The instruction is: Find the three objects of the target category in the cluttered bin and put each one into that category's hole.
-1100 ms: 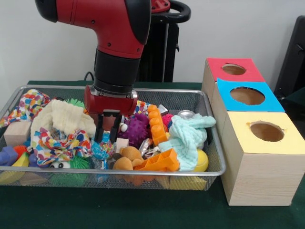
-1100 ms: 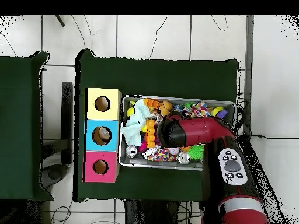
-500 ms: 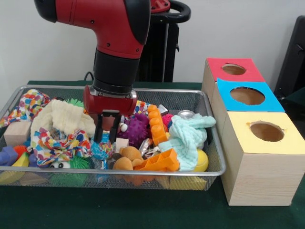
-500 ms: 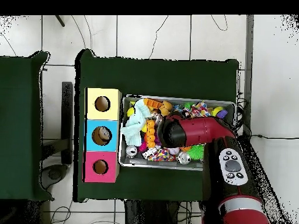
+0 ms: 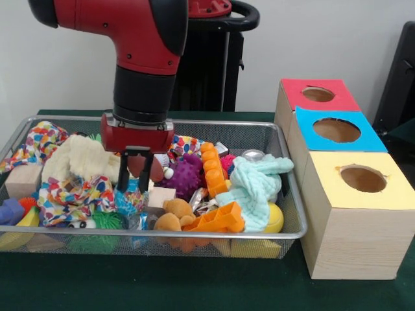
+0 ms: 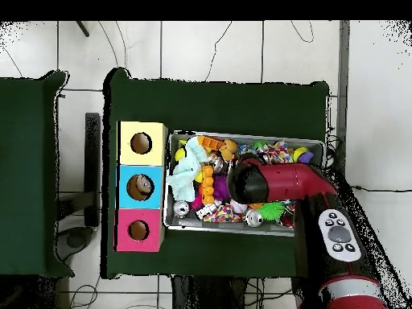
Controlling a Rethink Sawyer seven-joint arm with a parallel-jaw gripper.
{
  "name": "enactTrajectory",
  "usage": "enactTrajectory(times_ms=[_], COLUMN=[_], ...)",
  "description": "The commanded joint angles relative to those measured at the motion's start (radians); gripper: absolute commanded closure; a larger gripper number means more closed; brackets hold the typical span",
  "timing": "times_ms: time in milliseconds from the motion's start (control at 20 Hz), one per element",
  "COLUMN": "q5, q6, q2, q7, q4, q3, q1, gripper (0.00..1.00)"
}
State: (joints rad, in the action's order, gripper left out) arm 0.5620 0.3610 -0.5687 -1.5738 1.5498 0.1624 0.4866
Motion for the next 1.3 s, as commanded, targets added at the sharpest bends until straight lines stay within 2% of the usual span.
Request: enactTrajectory(times_ms=[50,400,700,1000,1300], q5=[-0.044,-0.069,-0.082,-0.122,-0.145], q6=[0.169,0.195,0.193,0.215,0.206], q2=[-0.025,-0.074,-0.137,-0.237,-0.246], q7=[0.079,0.048,0.04,0.037,-0.009], q4=[0.082,0.1,0.161,0.258,0.29], q3=[0.119,0.129,0.139,0.167,0.157], q1=[0.041,0.035,0.04,0.048,0.014], gripper=[1.0,1.0,1.0,1.0,1.0])
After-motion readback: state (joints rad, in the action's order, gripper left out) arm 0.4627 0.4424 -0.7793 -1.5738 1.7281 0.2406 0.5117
